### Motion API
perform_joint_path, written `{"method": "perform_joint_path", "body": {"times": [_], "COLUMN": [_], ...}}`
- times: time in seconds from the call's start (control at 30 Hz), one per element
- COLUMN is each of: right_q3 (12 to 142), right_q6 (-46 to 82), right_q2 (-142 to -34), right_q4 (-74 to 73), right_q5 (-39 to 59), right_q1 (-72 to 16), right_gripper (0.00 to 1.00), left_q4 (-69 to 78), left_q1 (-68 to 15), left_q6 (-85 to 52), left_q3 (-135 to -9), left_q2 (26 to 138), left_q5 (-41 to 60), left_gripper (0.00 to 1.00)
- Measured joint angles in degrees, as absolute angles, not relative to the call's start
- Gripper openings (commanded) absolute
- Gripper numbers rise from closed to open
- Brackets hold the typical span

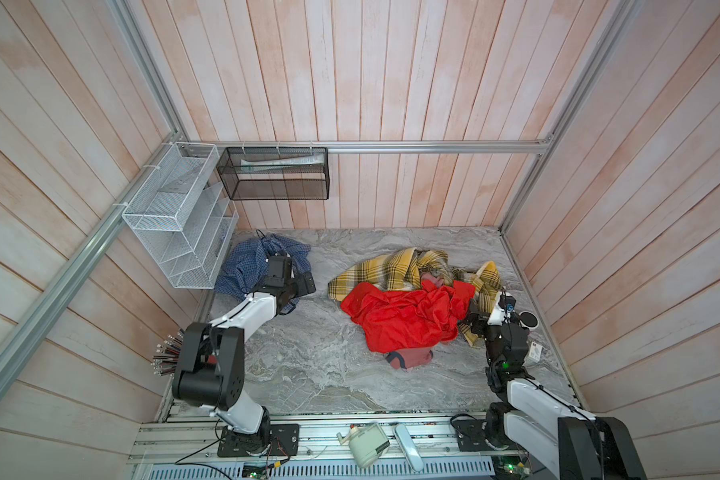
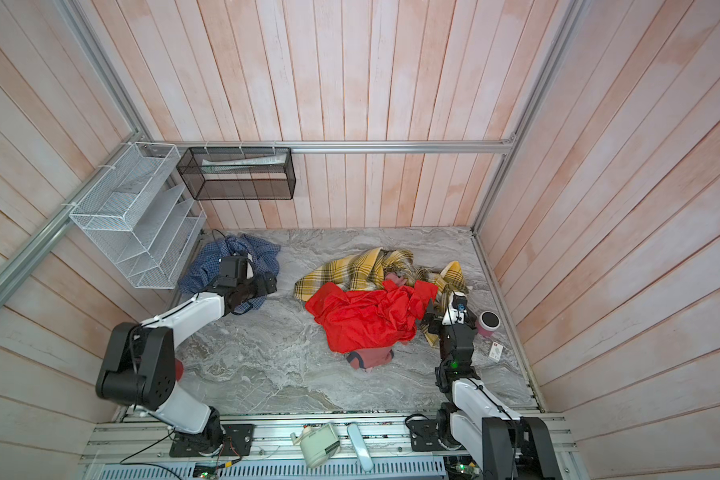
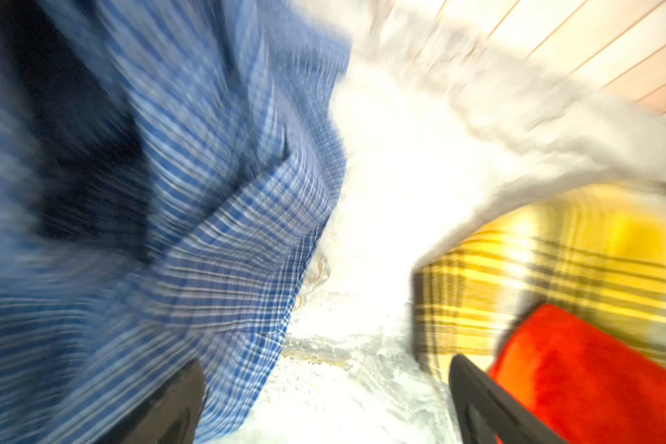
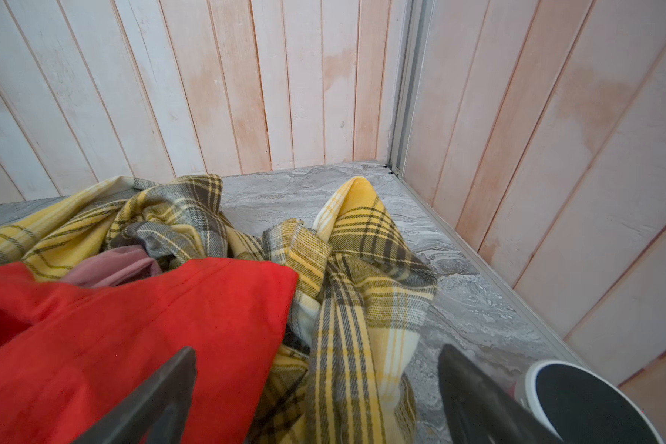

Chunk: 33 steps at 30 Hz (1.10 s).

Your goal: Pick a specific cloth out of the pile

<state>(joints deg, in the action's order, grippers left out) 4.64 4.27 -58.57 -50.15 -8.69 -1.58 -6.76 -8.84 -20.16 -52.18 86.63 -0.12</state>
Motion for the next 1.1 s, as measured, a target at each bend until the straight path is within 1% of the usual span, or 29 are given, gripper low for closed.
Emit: {"method": "perform_joint_path", "body": {"times": [0.13,0.27,0.4,0.47,0.63,0.77,0.93,1.1], "right_q3": [4.6,5.1,8.2,10.7,12.4,12.6,12.9,13.2], "right_q6": [4.1,3.2,1.8,1.7,1.9,1.9,1.8,1.8], "right_q2": [-61.3,-66.5,-72.9,-76.6,-87.5,-87.9,-87.8,-87.8], "right_q4": [-52.8,-57.1,-59.1,-60.4,-69.4,-68.6,-68.9,-68.9], "right_q5": [-8.1,-7.3,-6.5,-5.2,-1.8,0.0,0.9,1.4], "right_q1": [-1.3,-1.1,-0.2,0.9,3.1,3.2,3.2,3.2], "right_gripper": [0.98,0.98,0.98,0.97,0.96,0.98,0.98,0.98], "left_q4": [0.7,11.1,20.9,28.4,45.2,58.9,62.0,63.4], "left_q1": [-8.9,-8.0,-6.2,-4.6,-1.3,1.7,1.7,1.3], "left_q6": [-16.7,-12.1,-8.4,-6.8,-4.8,-5.0,-4.3,-3.8], "left_q3": [-44.3,-33.9,-26.3,-23.8,-19.0,-13.7,-14.3,-15.2], "left_q2": [76.1,72.8,73.9,75.9,81.4,86.5,88.2,88.2], "left_q5": [-5.3,-11.6,-14.4,-14.6,-13.4,-9.8,-6.2,-5.6], "left_gripper": [1.0,1.0,1.0,1.0,1.0,1.0,1.0,1.0]}}
